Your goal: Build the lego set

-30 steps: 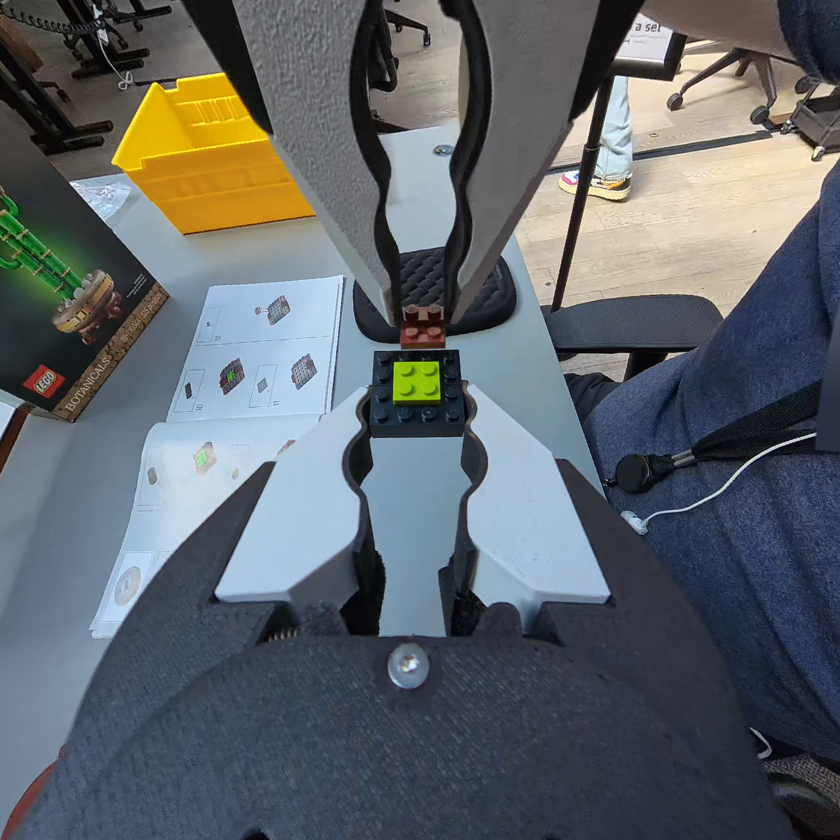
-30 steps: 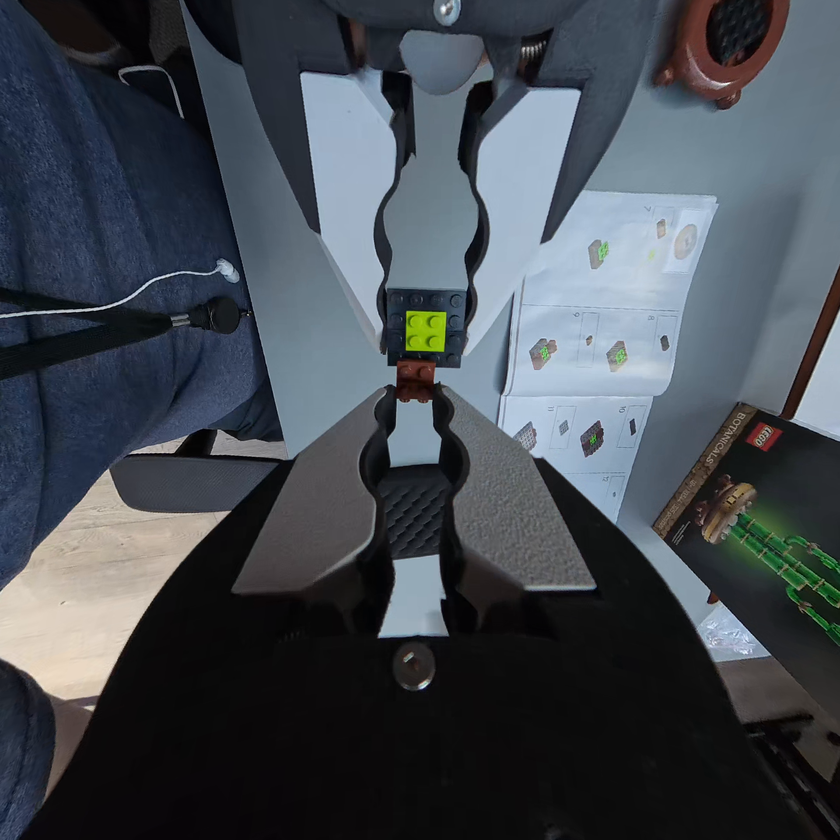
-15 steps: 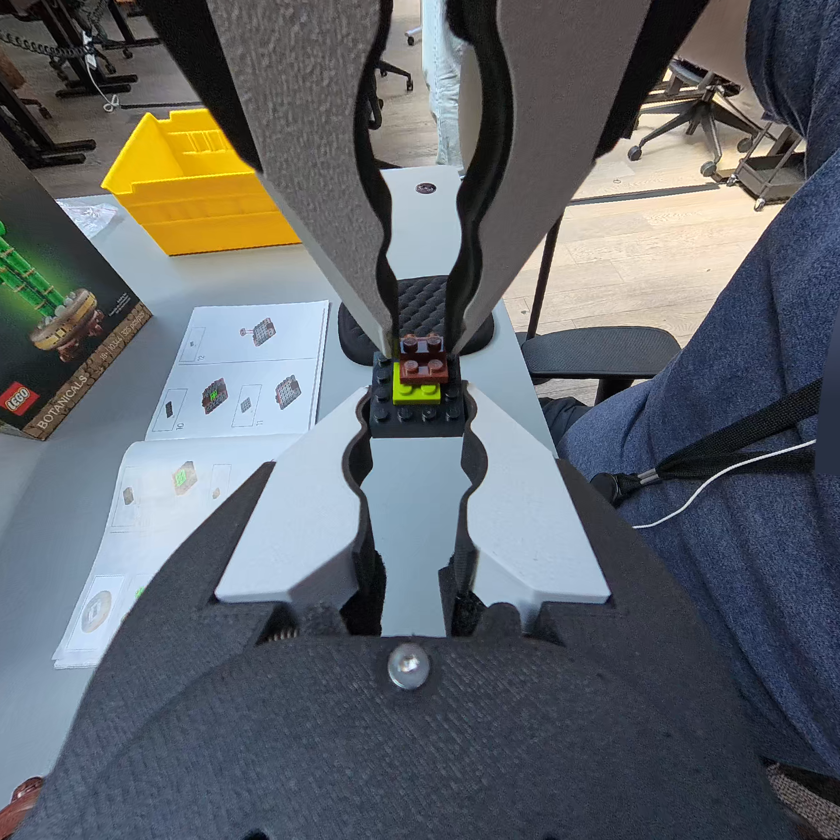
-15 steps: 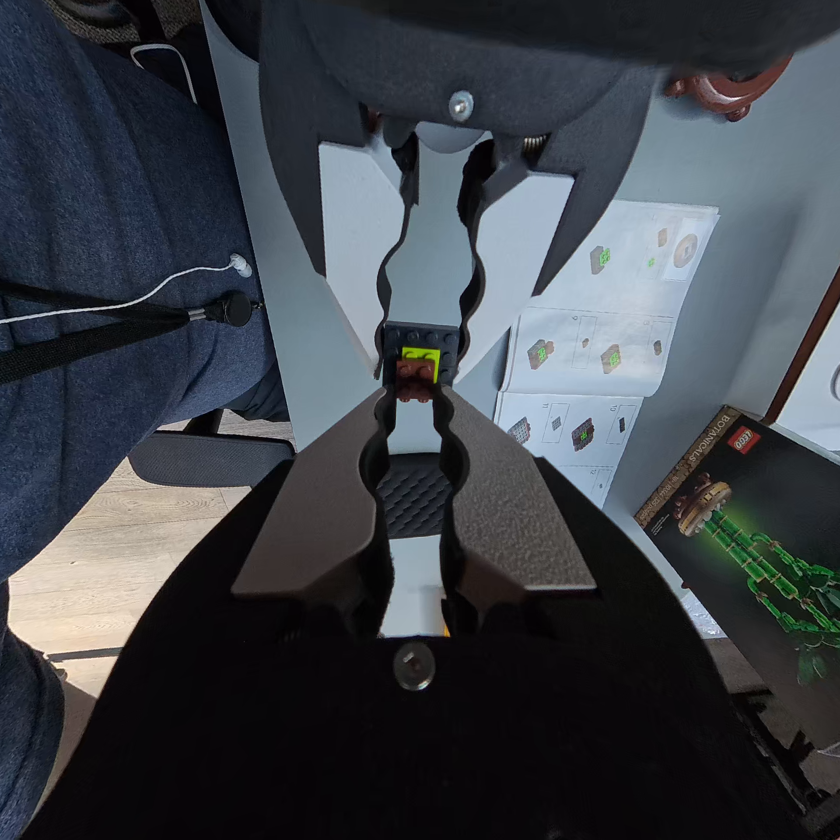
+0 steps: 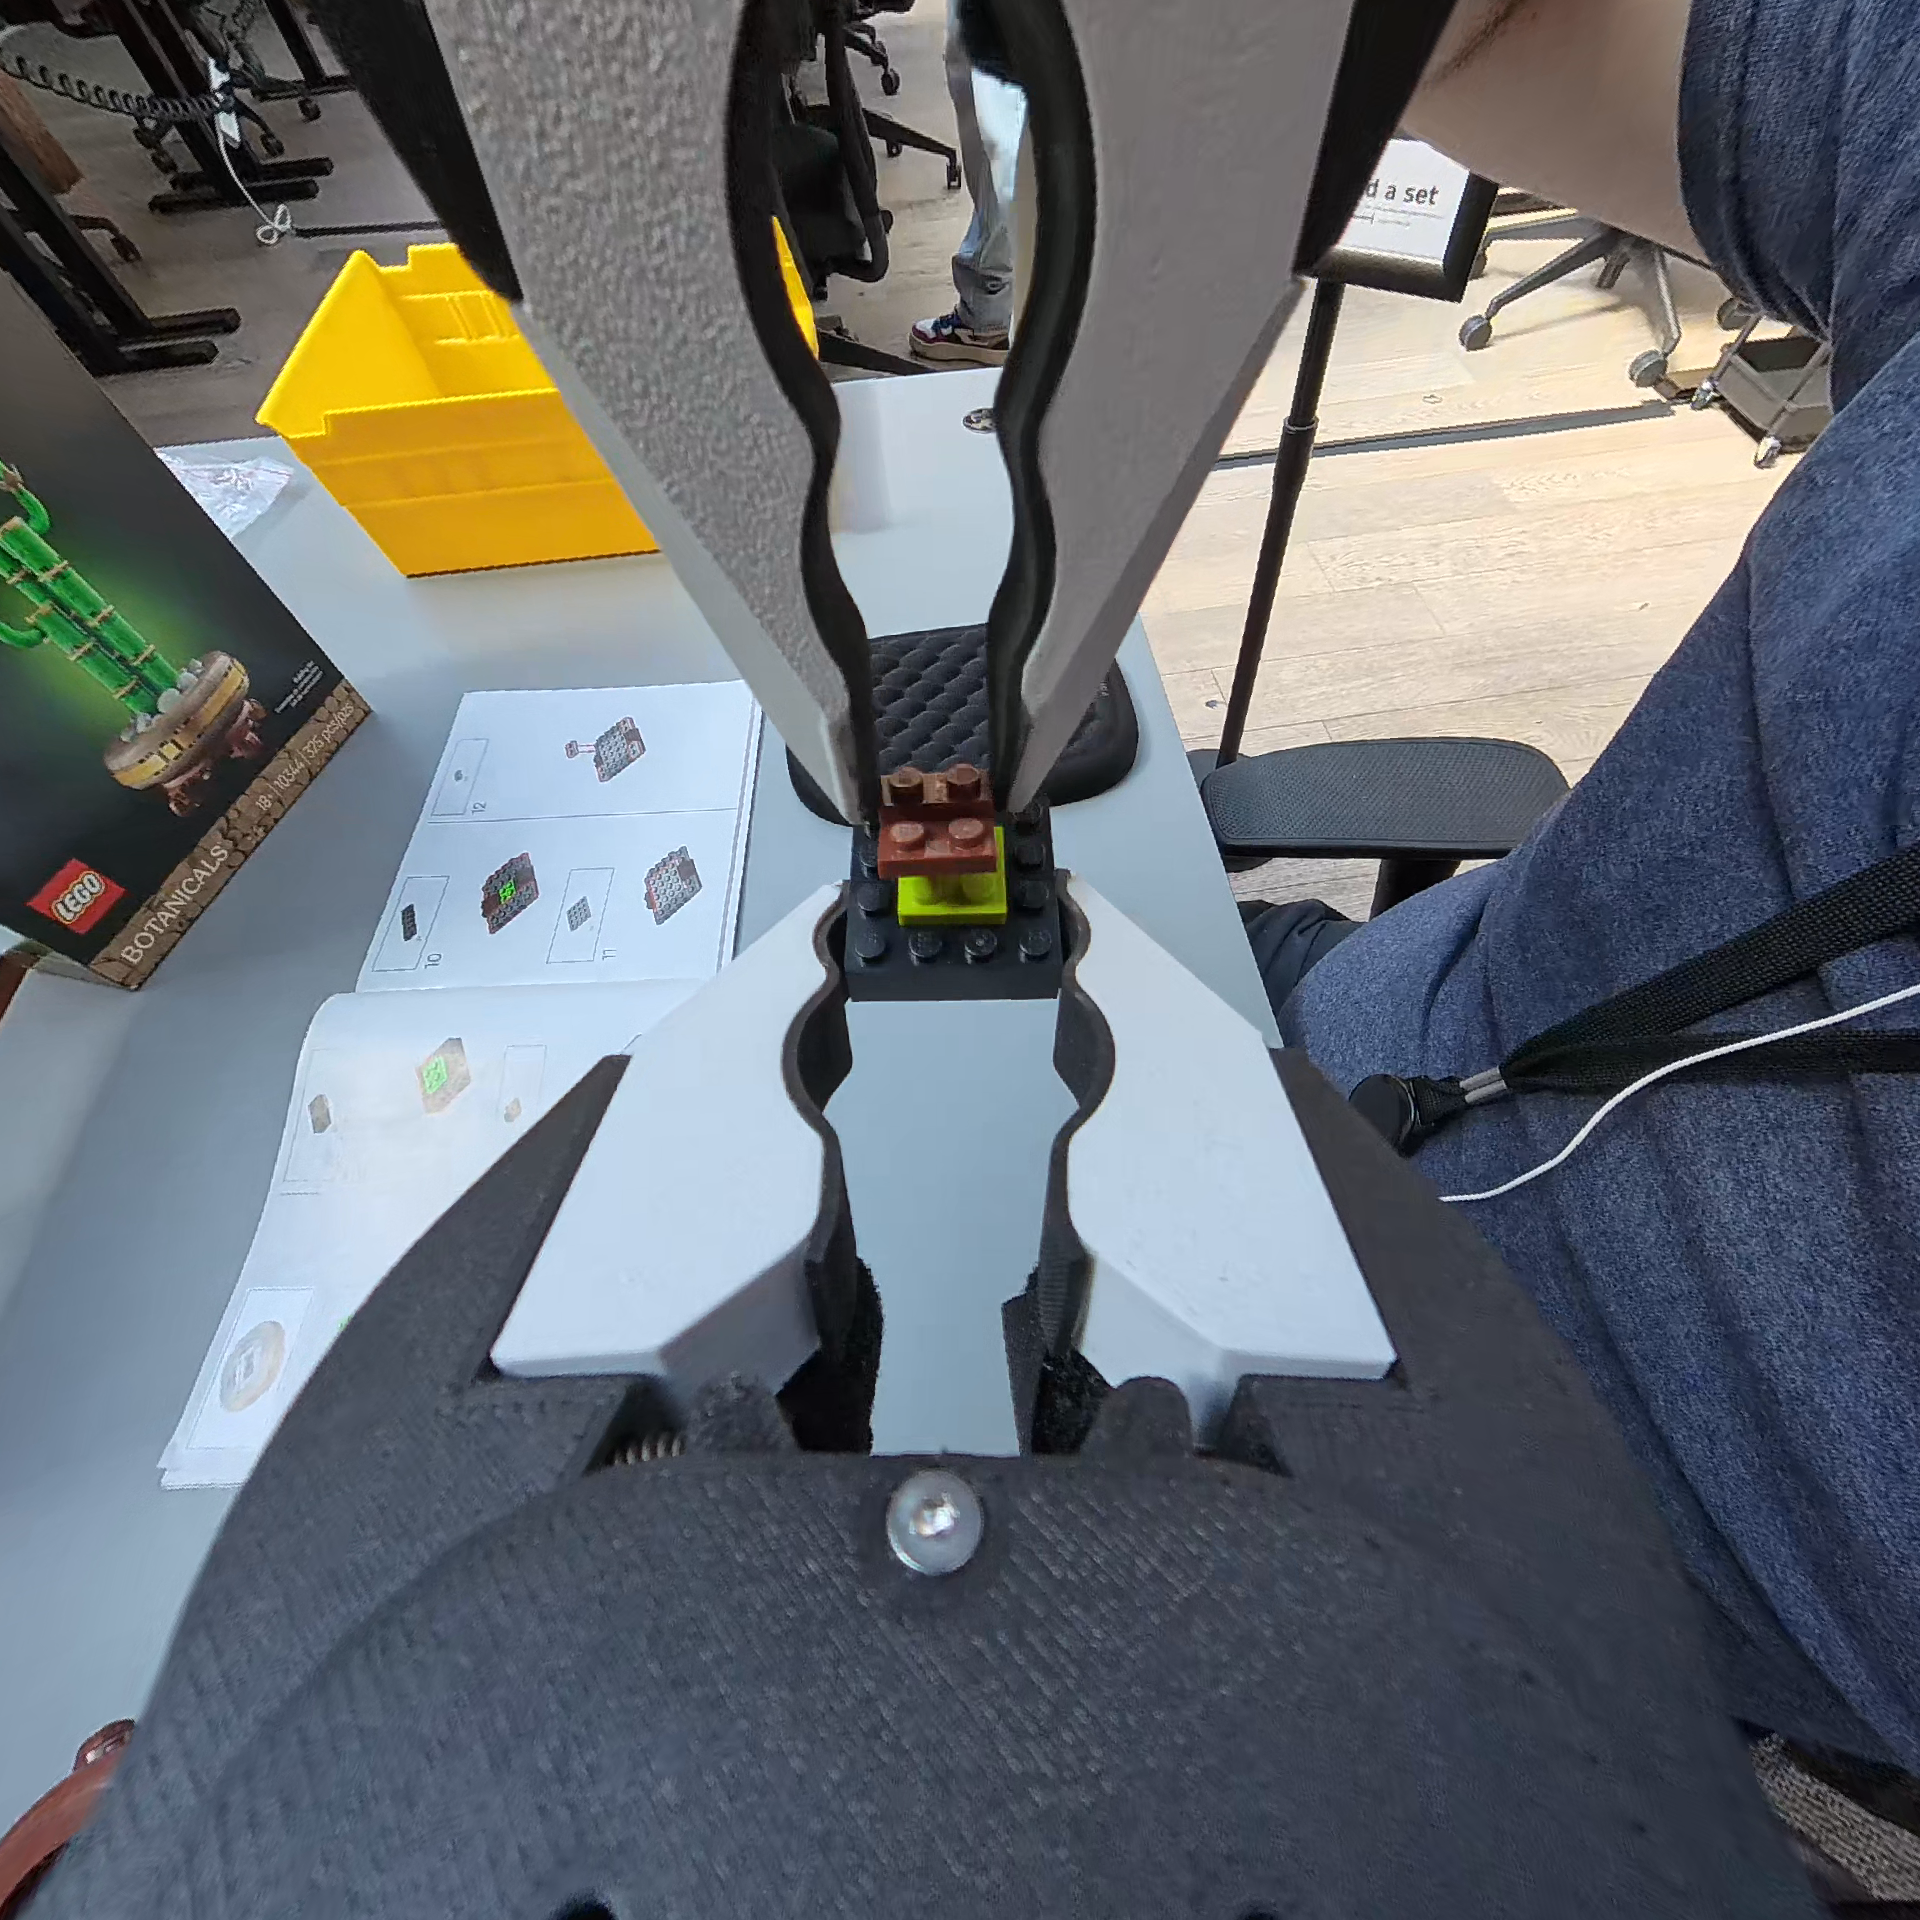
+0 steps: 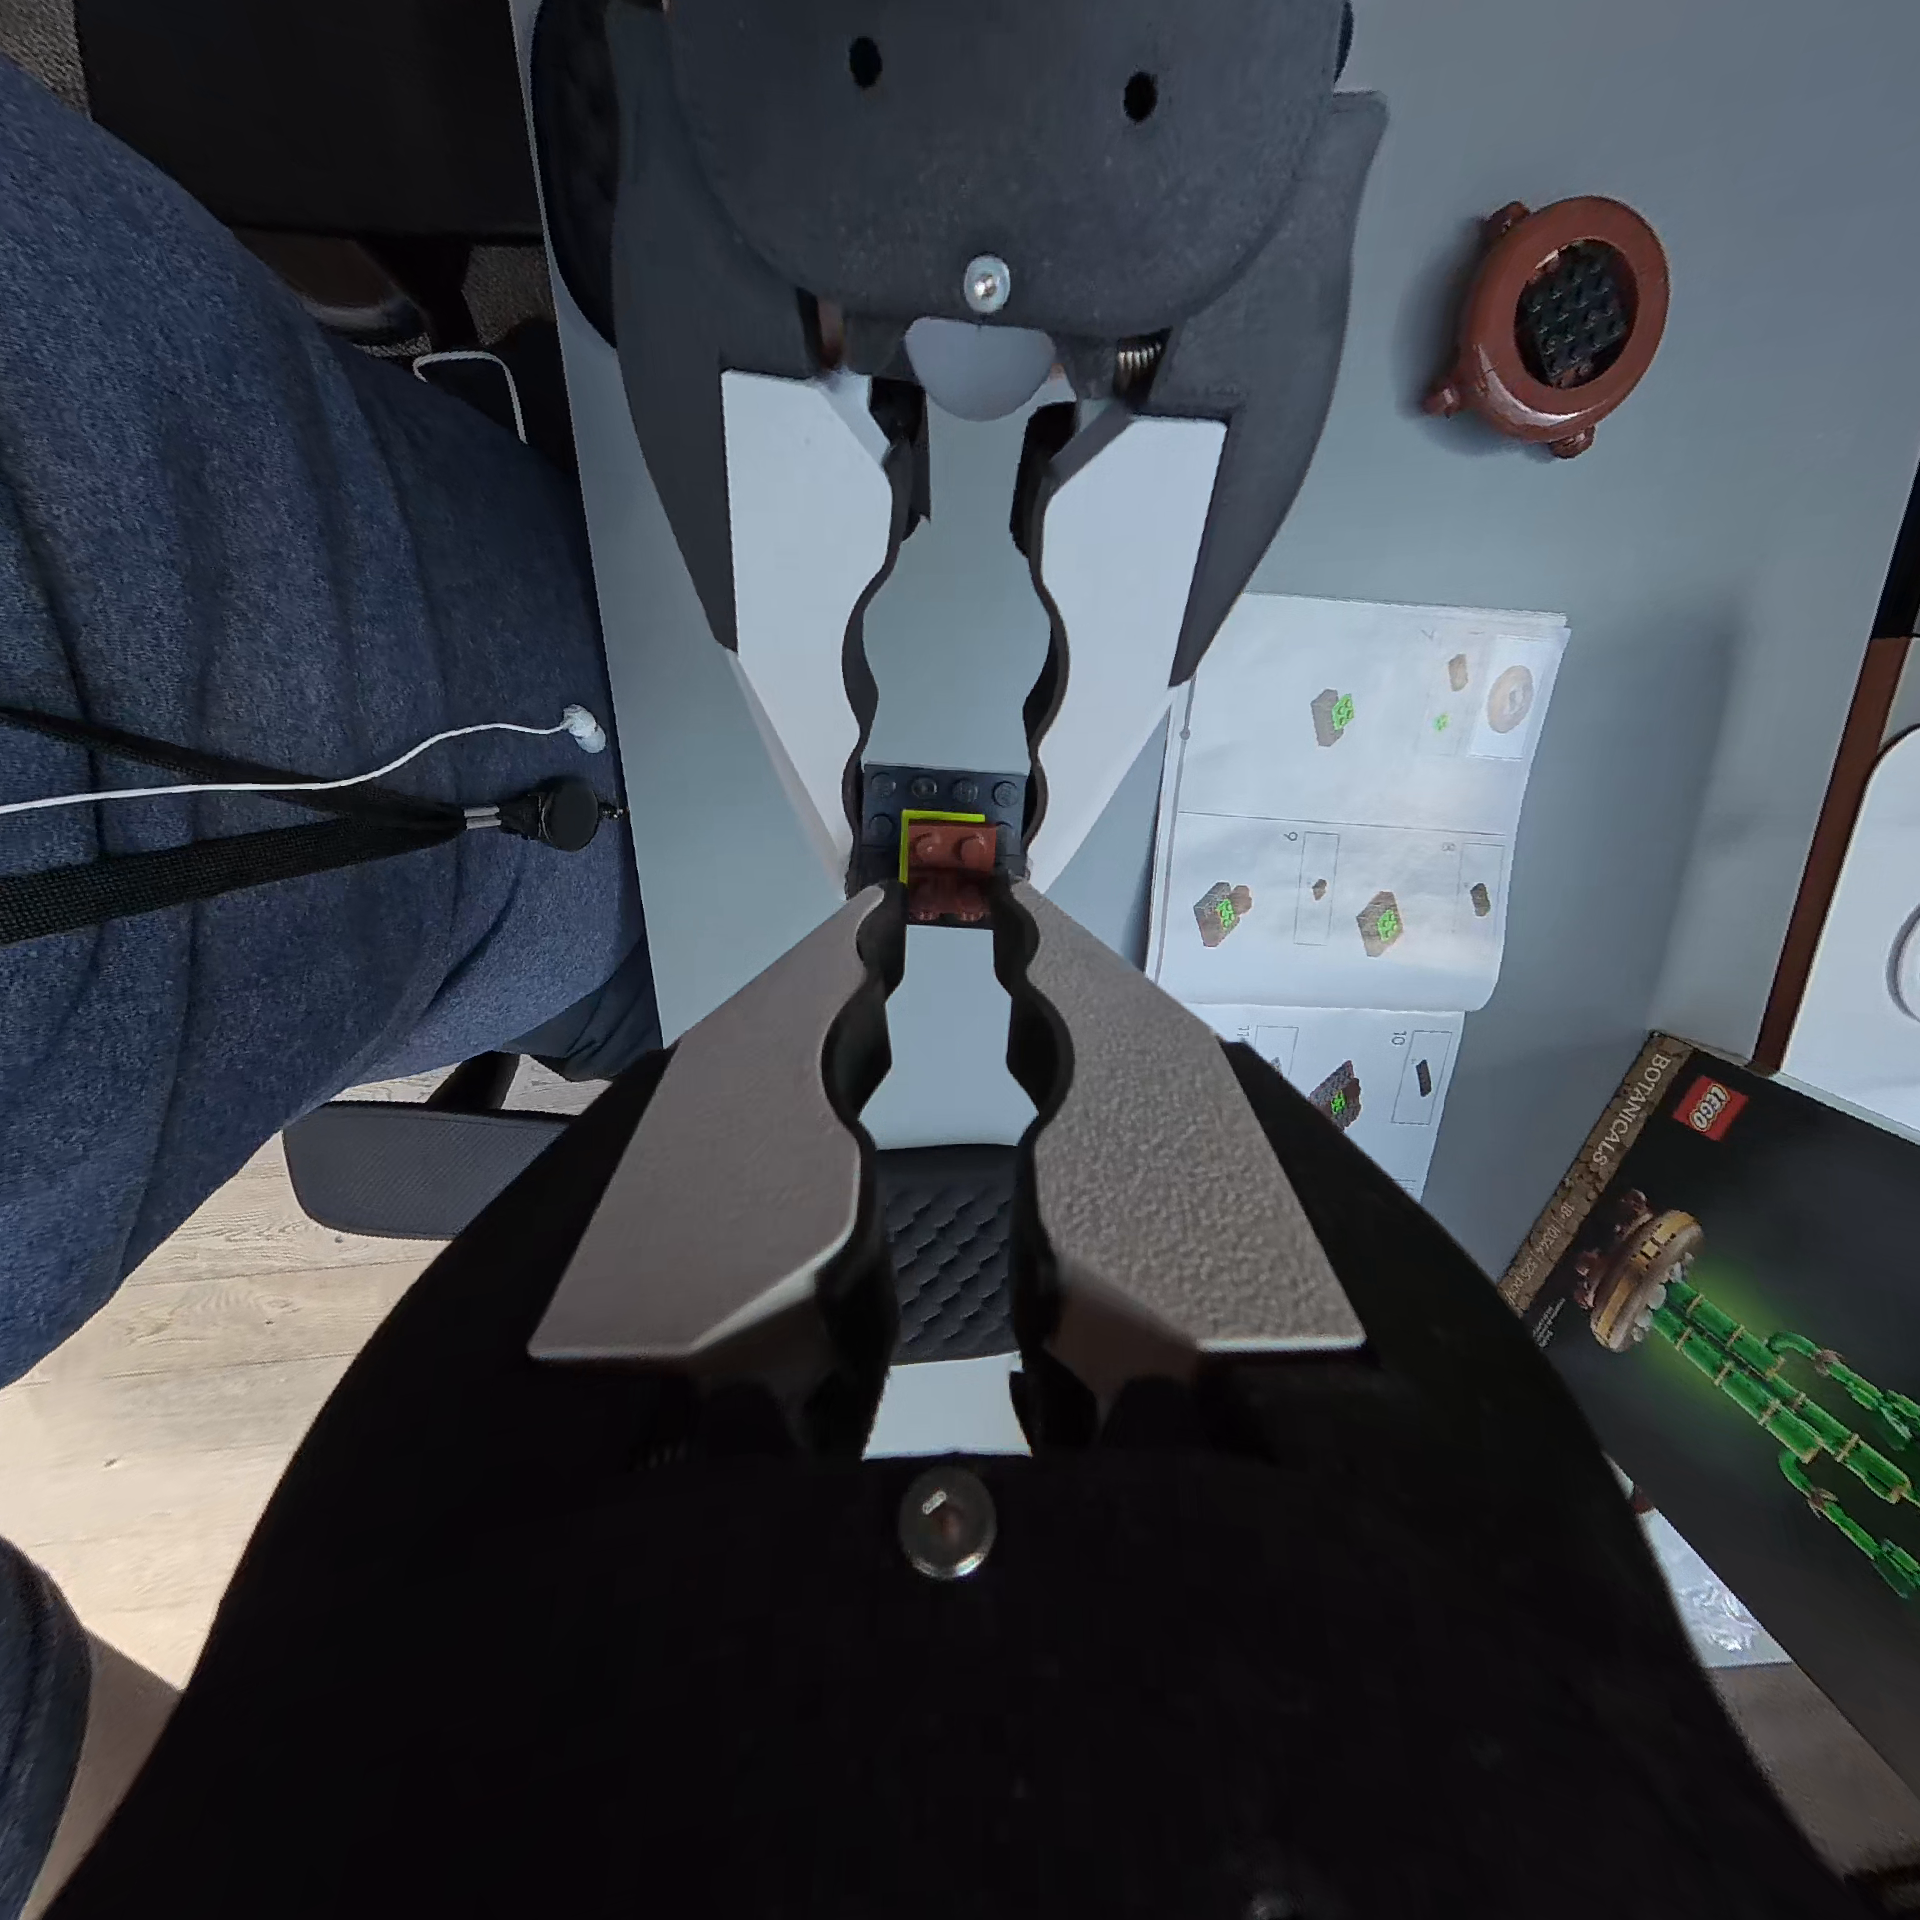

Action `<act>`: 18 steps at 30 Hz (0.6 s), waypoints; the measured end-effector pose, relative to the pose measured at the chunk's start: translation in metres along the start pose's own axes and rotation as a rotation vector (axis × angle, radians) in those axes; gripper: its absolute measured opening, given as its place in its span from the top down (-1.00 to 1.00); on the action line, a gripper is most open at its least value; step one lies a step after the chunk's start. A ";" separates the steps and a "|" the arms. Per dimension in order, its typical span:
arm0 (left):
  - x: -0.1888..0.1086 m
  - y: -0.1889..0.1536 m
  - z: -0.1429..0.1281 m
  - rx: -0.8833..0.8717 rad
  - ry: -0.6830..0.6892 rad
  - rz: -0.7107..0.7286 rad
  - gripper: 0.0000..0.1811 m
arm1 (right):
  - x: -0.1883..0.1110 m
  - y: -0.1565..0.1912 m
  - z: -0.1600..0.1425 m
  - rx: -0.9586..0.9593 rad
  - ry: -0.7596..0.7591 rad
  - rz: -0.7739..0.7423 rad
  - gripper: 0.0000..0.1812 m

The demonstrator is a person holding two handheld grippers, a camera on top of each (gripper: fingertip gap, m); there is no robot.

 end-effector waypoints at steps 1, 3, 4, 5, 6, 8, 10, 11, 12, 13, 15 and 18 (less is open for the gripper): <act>0.000 0.000 0.000 0.000 0.004 0.000 0.62 | 0.000 -0.001 -0.001 0.002 0.000 -0.001 0.81; 0.000 0.000 0.001 0.000 0.009 0.000 0.63 | 0.000 -0.001 -0.003 -0.002 -0.009 0.001 0.81; 0.000 0.000 0.001 0.002 0.013 0.002 0.62 | 0.001 -0.001 -0.003 -0.003 -0.016 0.009 0.81; 0.000 0.000 0.002 0.004 0.013 0.003 0.62 | 0.001 0.000 -0.003 -0.003 -0.021 0.017 0.81; 0.000 0.000 0.002 0.003 0.013 0.003 0.63 | 0.001 0.000 -0.004 -0.002 -0.015 0.017 0.81; 0.000 0.000 0.003 0.001 0.014 0.005 0.63 | 0.002 -0.001 -0.005 -0.011 -0.006 0.004 0.81; 0.001 0.000 0.003 -0.001 0.011 0.003 0.63 | 0.003 0.000 -0.005 -0.012 -0.016 0.011 0.79; 0.001 0.000 0.003 -0.001 0.011 0.003 0.63 | 0.003 -0.001 -0.005 -0.011 -0.021 0.009 0.78; 0.001 0.000 0.003 0.000 0.011 0.003 0.63 | 0.003 -0.001 -0.006 -0.011 -0.027 0.007 0.76; 0.001 0.000 0.003 0.001 0.010 0.003 0.63 | 0.003 -0.001 -0.006 -0.013 -0.034 0.010 0.76; 0.001 -0.001 0.004 0.002 0.005 0.003 0.62 | 0.002 -0.001 -0.006 -0.012 -0.058 0.025 0.76; 0.000 -0.001 0.006 0.006 -0.009 0.006 0.62 | 0.000 0.000 -0.007 -0.008 -0.106 0.049 0.75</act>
Point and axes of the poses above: each gripper's, where its closed fingertips meet, x out along the fingers, z out of its top, y = z × x across the jaws, the point moved 8 cm from there along -x, back along the fingers, and after that the axes turned 11 degrees about x, right-handed, at the moved point
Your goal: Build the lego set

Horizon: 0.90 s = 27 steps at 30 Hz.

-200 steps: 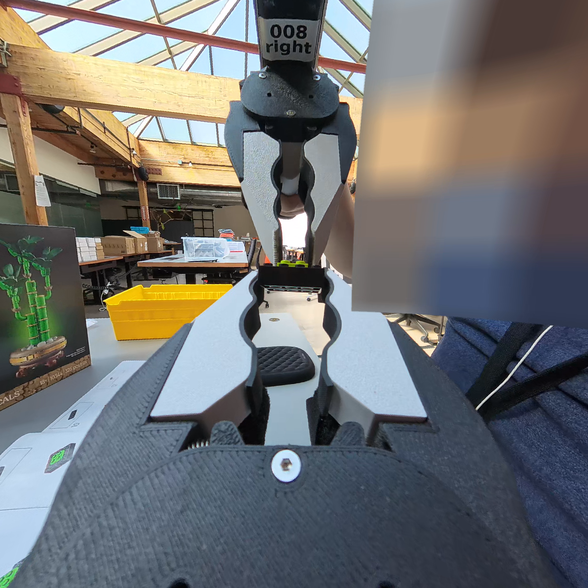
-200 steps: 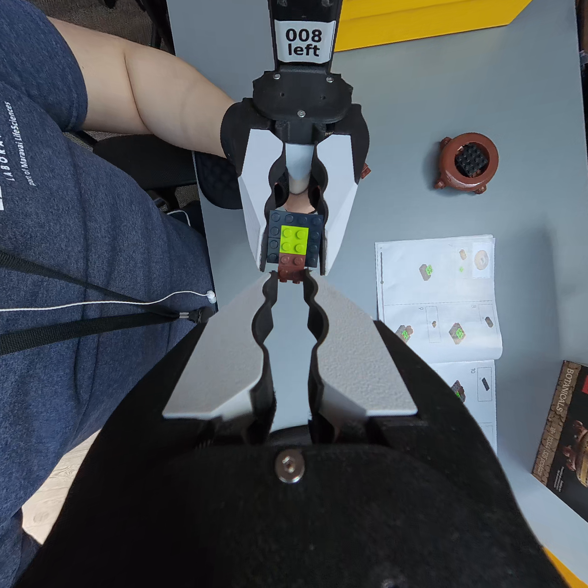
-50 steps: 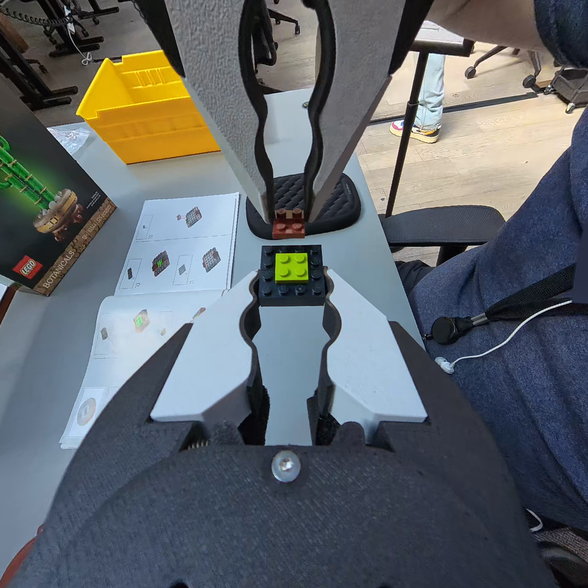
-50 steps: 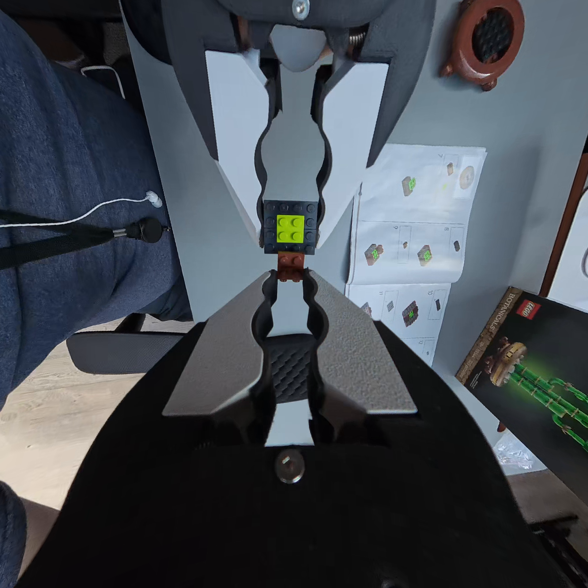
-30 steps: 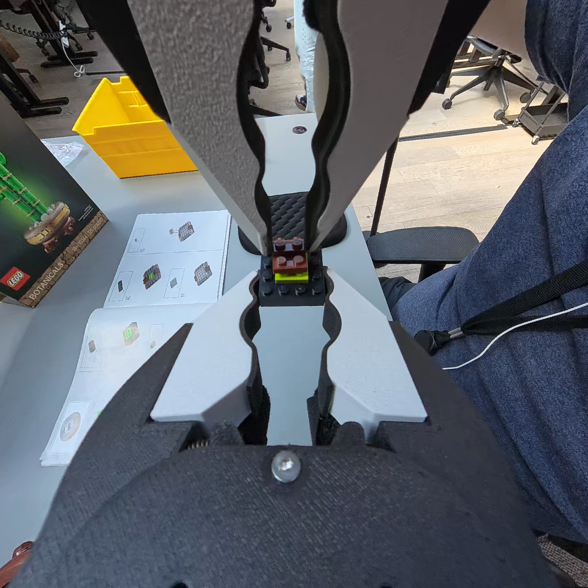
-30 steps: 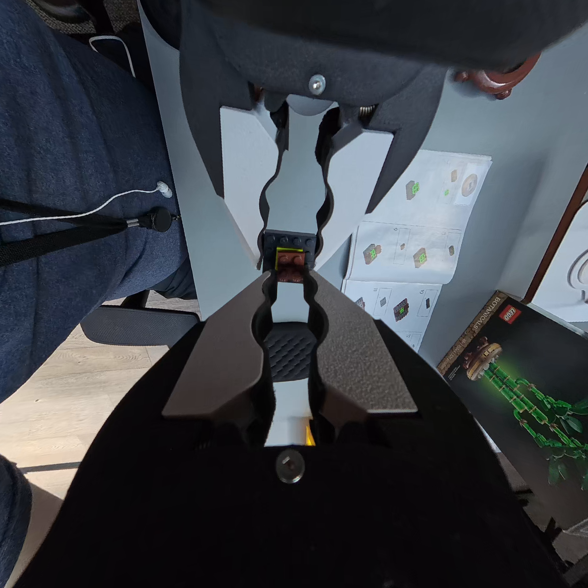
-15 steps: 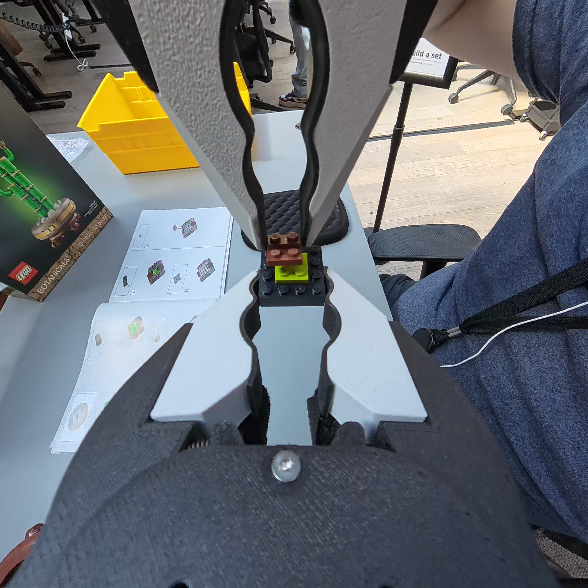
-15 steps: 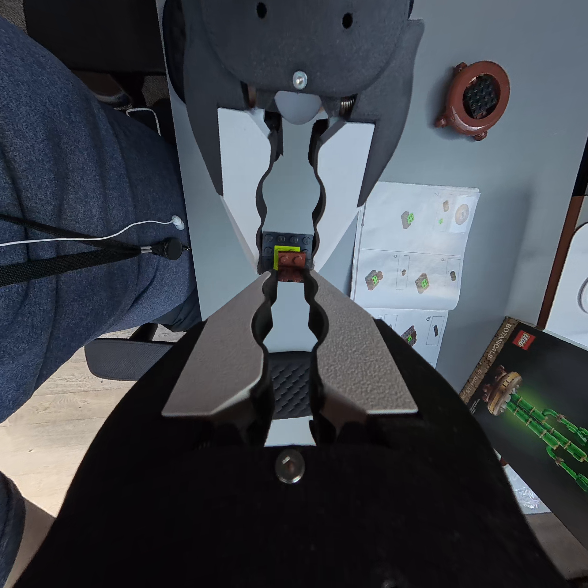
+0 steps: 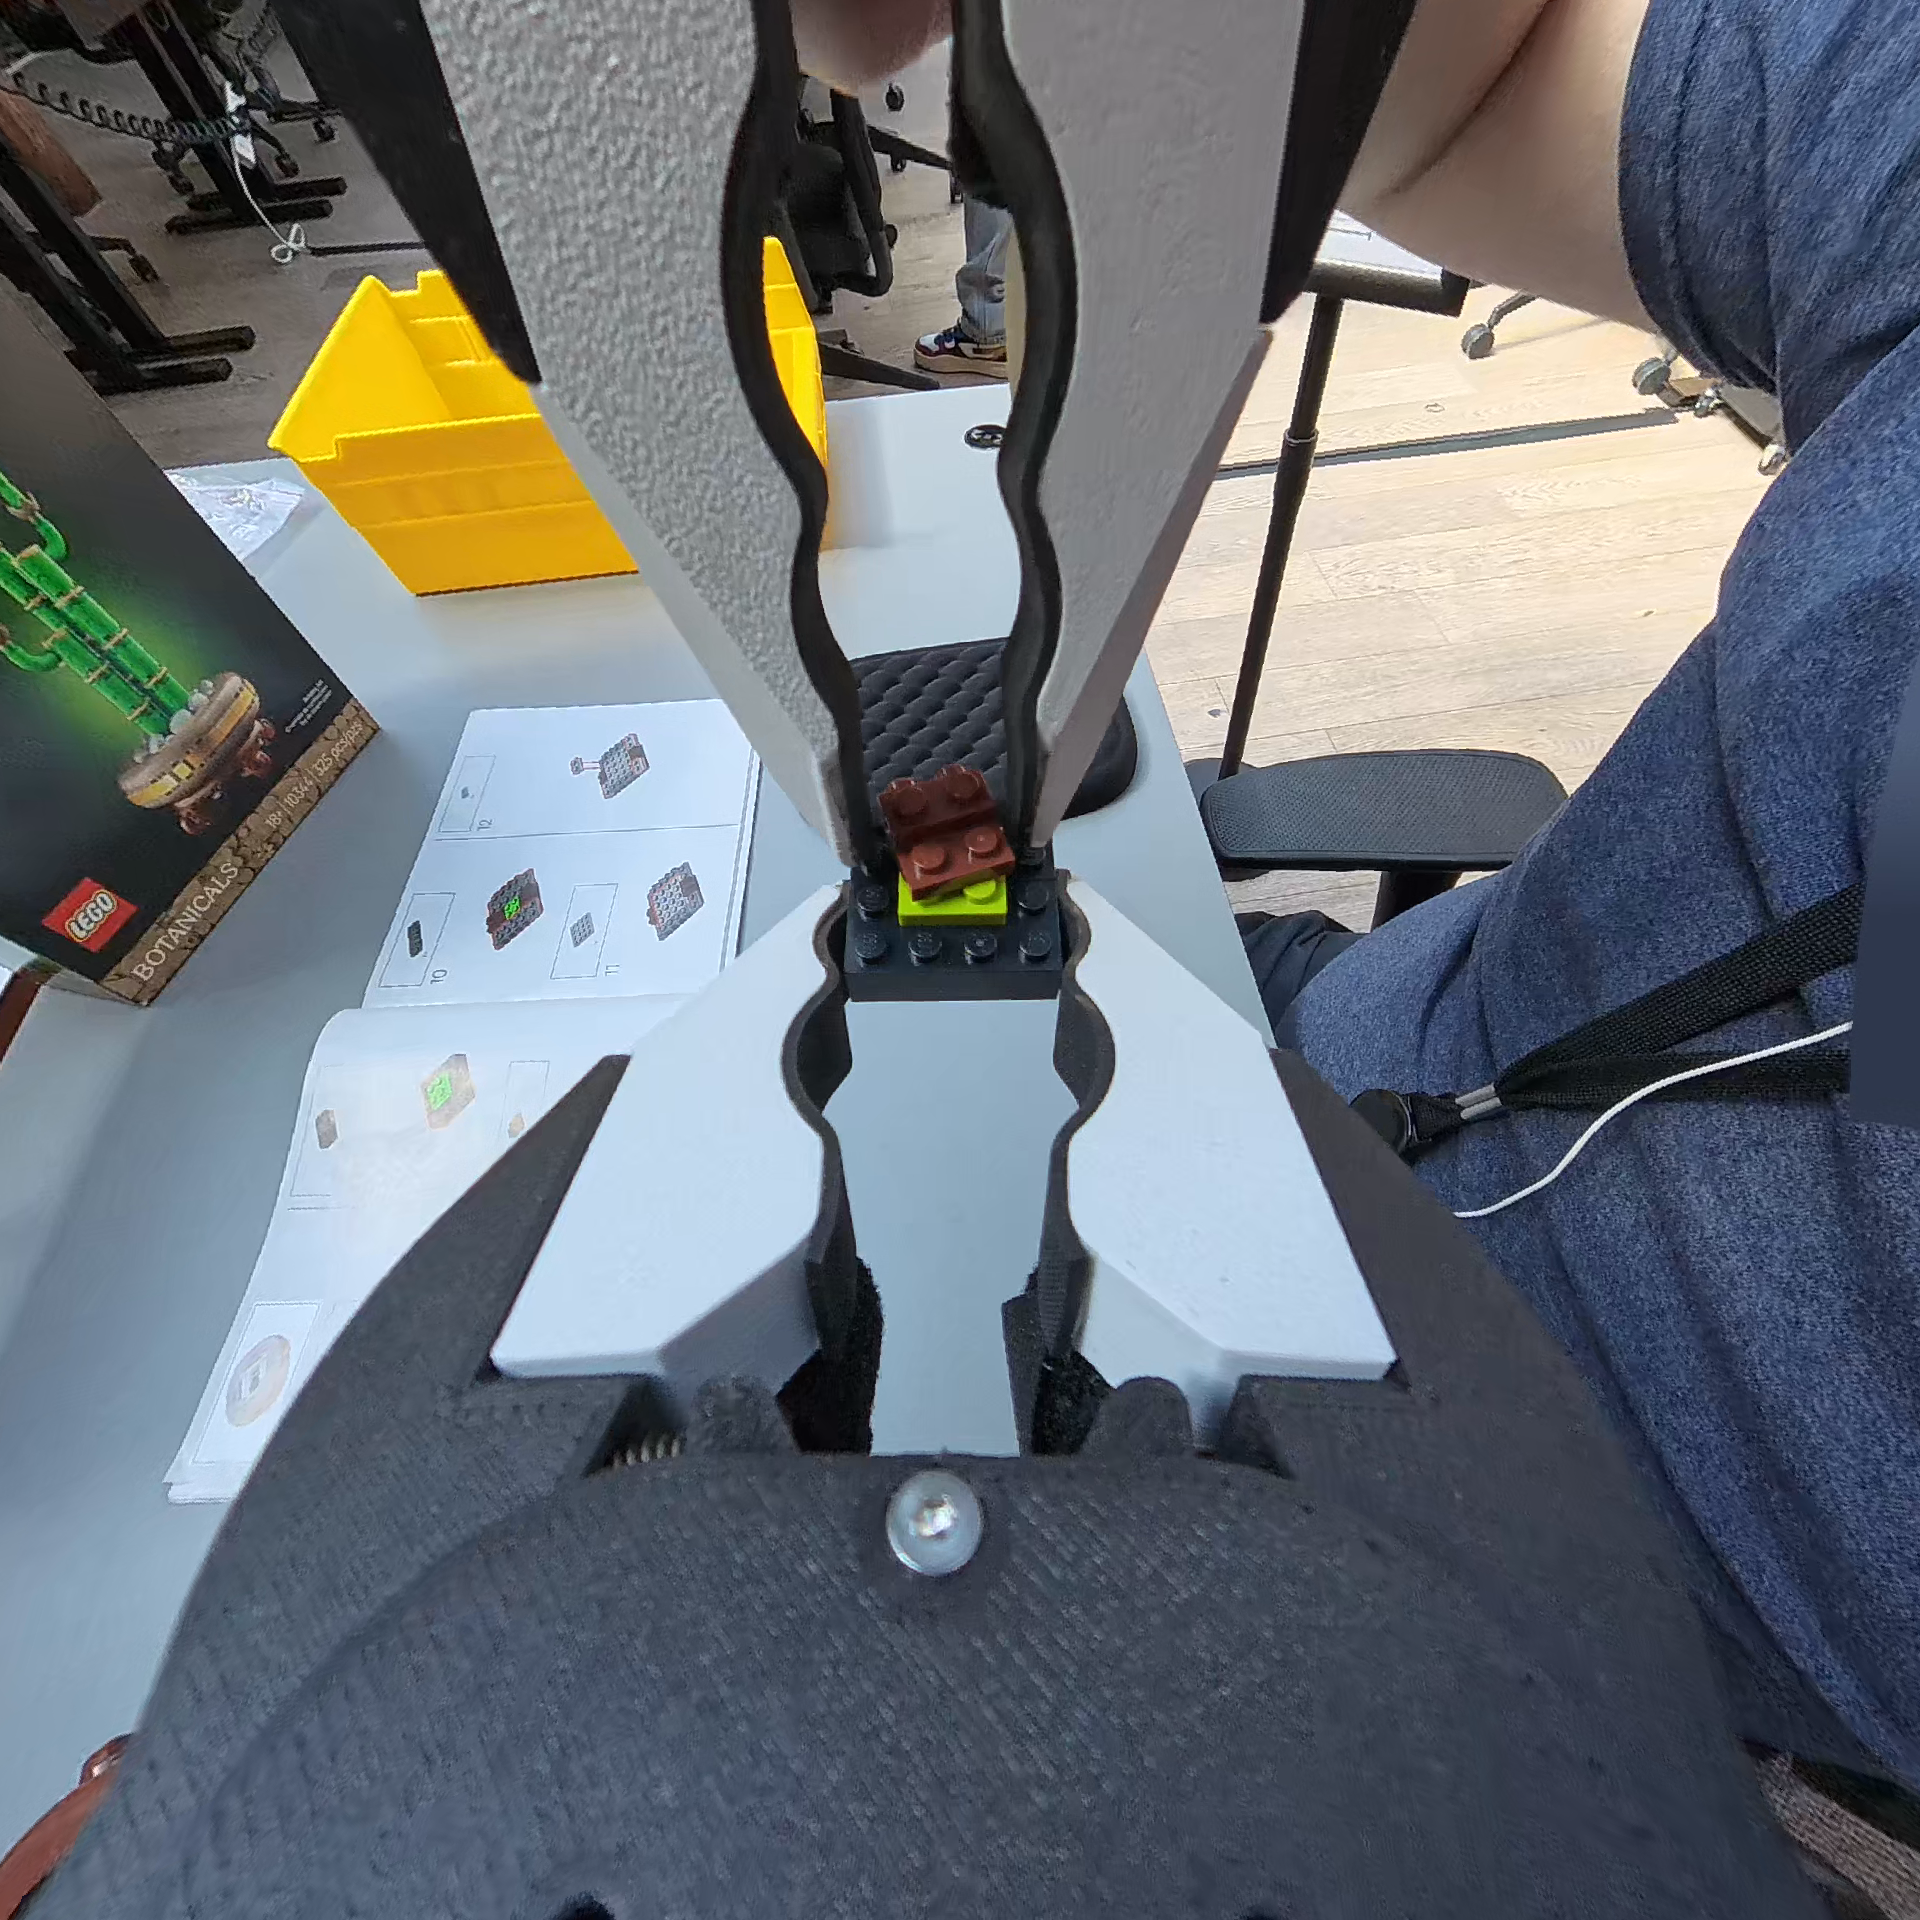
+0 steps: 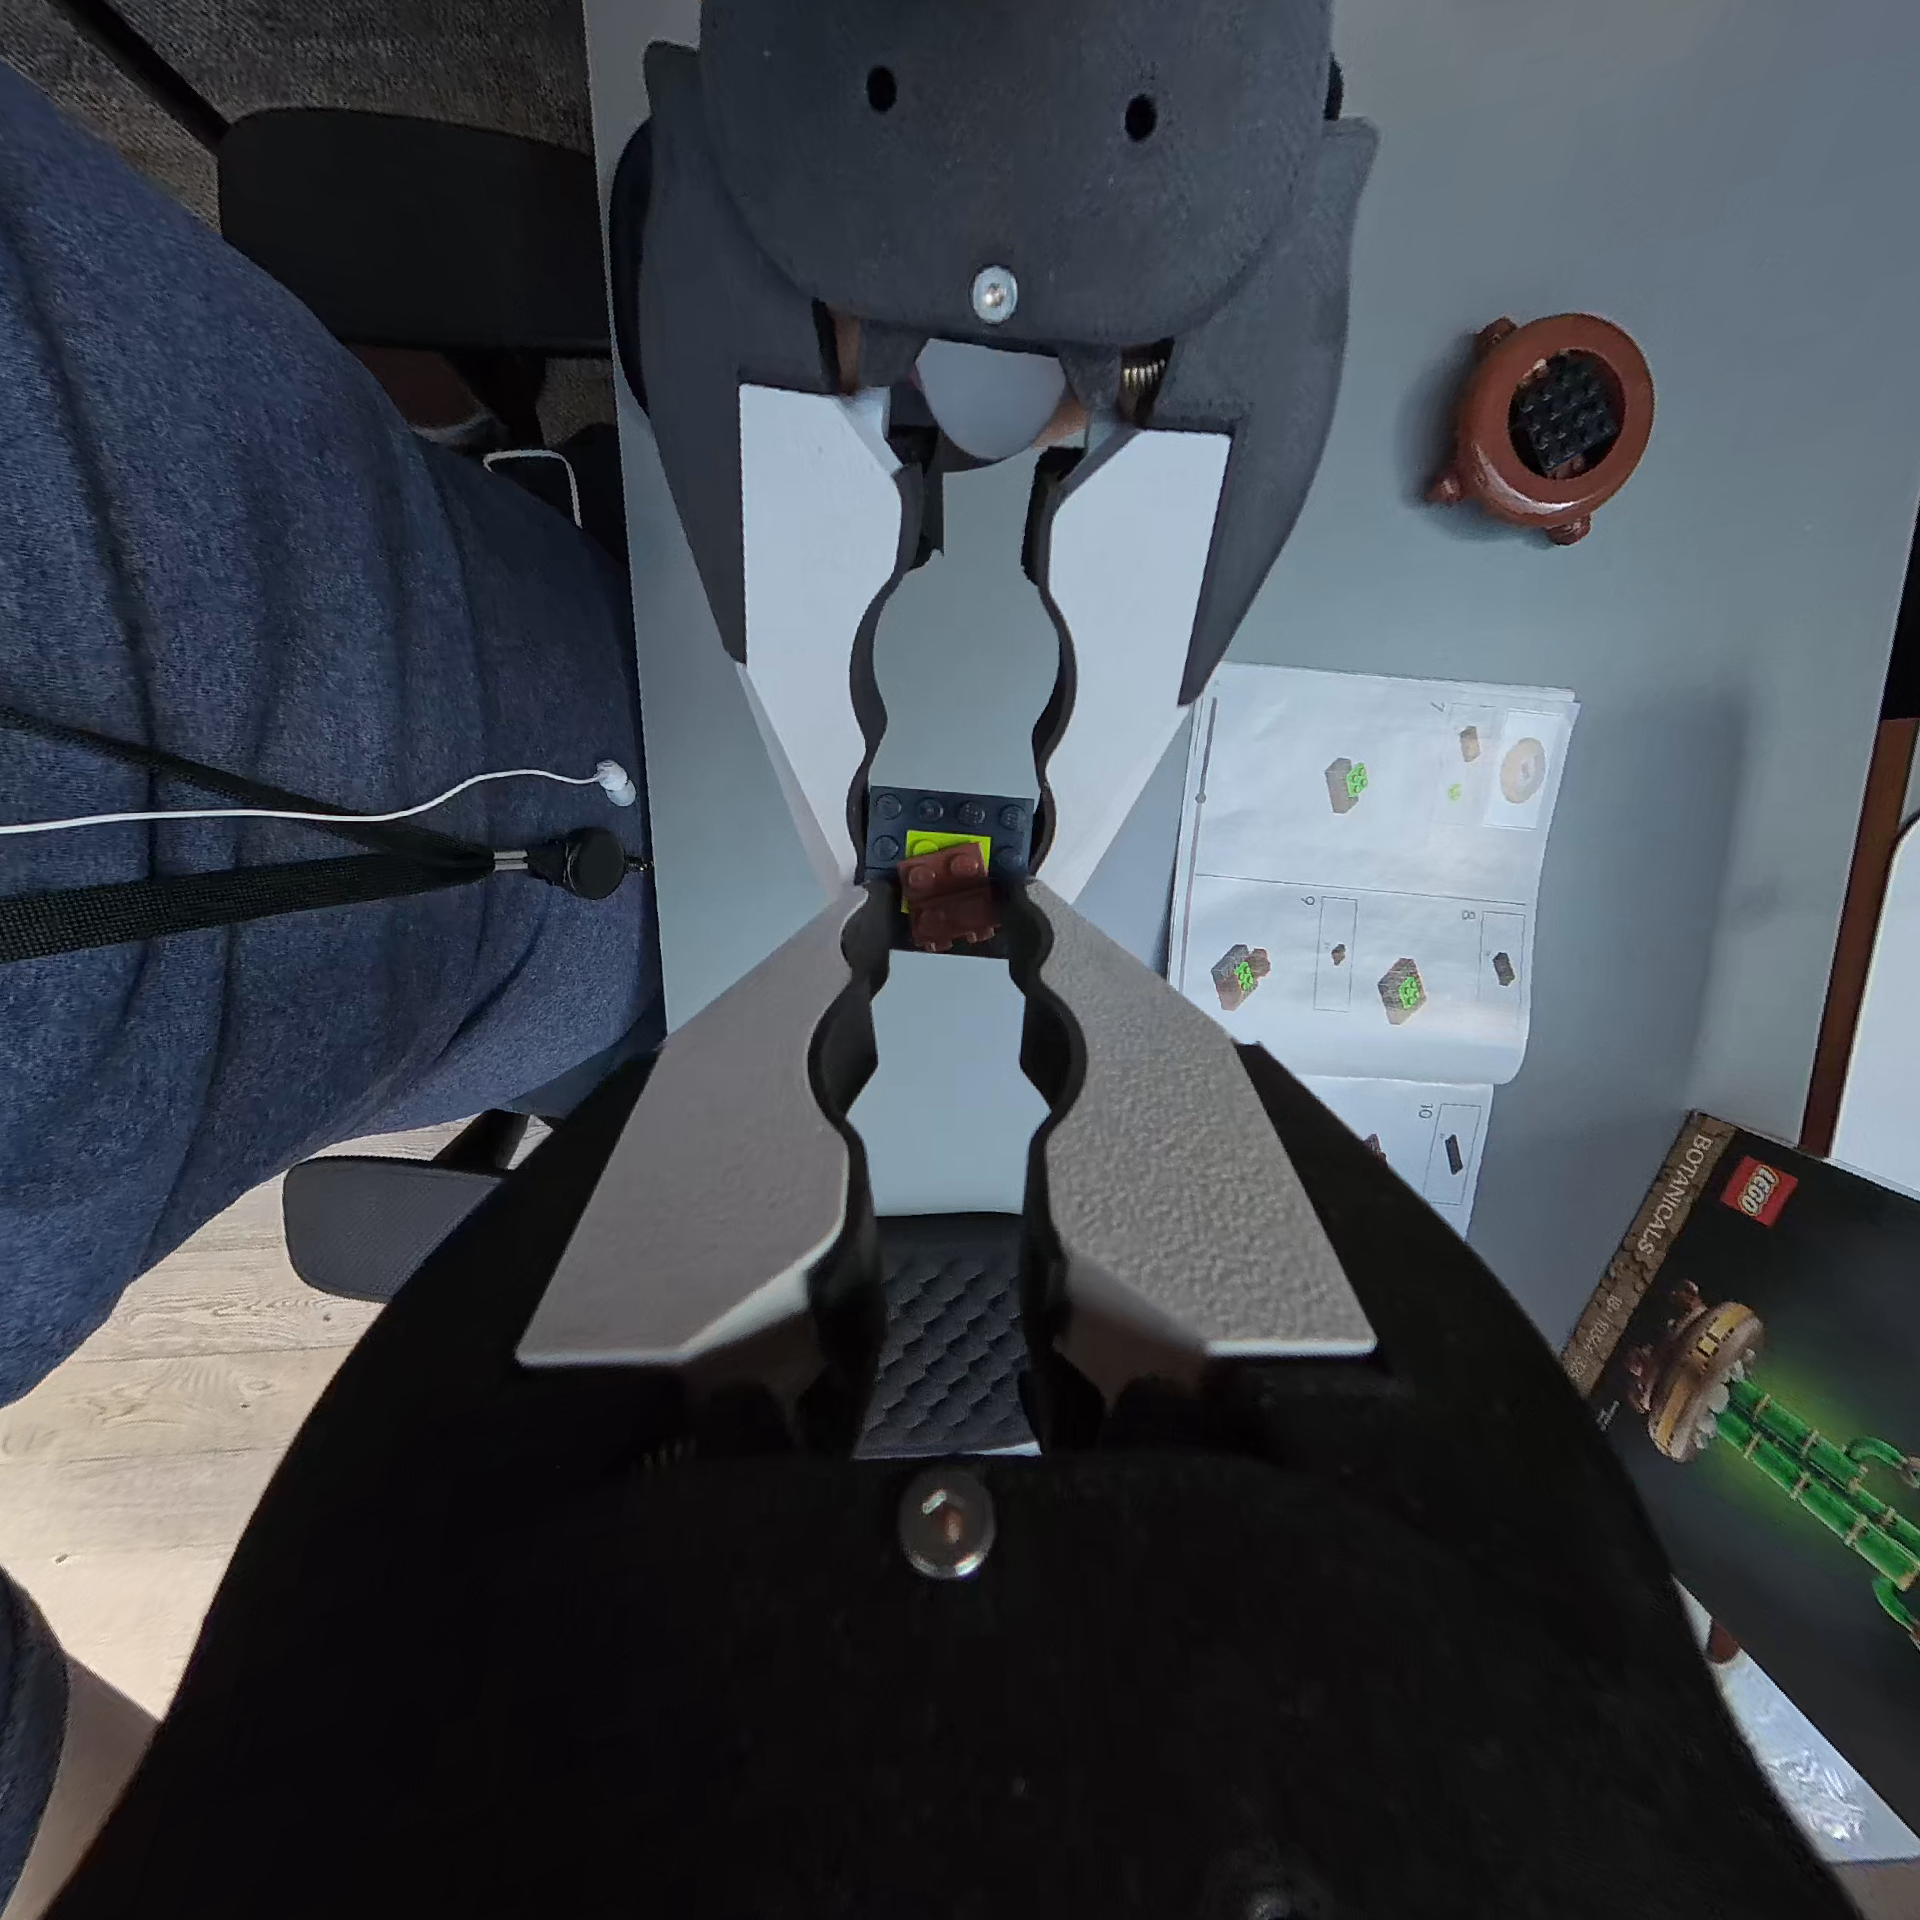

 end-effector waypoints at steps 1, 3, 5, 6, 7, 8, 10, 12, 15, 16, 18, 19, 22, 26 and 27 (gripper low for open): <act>0.000 0.000 0.000 0.000 -0.004 0.000 0.62 | -0.002 0.000 -0.001 -0.001 -0.022 0.001 0.72; -0.002 -0.001 0.001 0.002 -0.018 0.000 0.62 | -0.009 -0.001 -0.005 -0.021 -0.116 -0.007 0.69; -0.004 -0.003 0.001 -0.001 -0.035 -0.003 0.62 | -0.018 -0.001 -0.012 -0.048 -0.302 0.037 0.64; -0.005 -0.004 0.001 -0.001 -0.048 -0.007 0.62 | -0.022 0.000 -0.017 -0.072 -0.444 0.076 0.58; -0.006 -0.005 0.002 0.000 -0.064 -0.011 0.62 | -0.025 -0.001 -0.023 -0.090 -0.607 0.112 0.50; -0.007 -0.006 0.003 0.002 -0.080 -0.016 0.62 | -0.026 -0.001 -0.032 -0.093 -0.766 0.151 0.50; -0.009 -0.007 0.004 0.002 -0.091 -0.014 0.62 | -0.021 -0.006 -0.049 -0.062 -1.010 0.209 0.41; -0.009 -0.008 0.005 0.002 -0.089 -0.014 0.62 | -0.005 -0.007 -0.058 -0.005 -1.106 0.256 0.34; -0.008 -0.009 0.007 0.003 -0.078 -0.020 0.62 | 0.017 -0.002 -0.059 -0.006 -1.115 0.205 0.51; -0.008 -0.009 0.008 0.006 -0.076 -0.019 0.62 | 0.020 -0.001 -0.058 -0.007 -1.112 0.183 0.52; -0.007 -0.010 0.009 0.010 -0.076 -0.021 0.62 | 0.021 -0.001 -0.059 0.003 -1.111 0.205 0.56; -0.007 -0.011 0.010 0.012 -0.079 -0.022 0.62 | 0.021 -0.001 -0.059 0.010 -1.115 0.235 0.60; -0.005 -0.012 0.010 0.015 -0.081 -0.026 0.62 | 0.023 -0.003 -0.061 0.024 -1.113 0.276 0.66; -0.003 -0.012 0.011 0.016 -0.079 -0.032 0.62 | 0.025 -0.003 -0.062 0.023 -1.109 0.319 0.74; -0.003 -0.012 0.011 0.016 -0.077 -0.033 0.62 | 0.025 -0.003 -0.061 0.025 -1.109 0.319 0.75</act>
Point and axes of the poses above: each gripper's, where its closed fingertips meet, x out along the fingers, z out of its top, y = z × x across the jaws, the point moved 8 cm from there along -x, back along the fingers, and after that the axes turned 11 degrees about x, right-handed, at the moved point
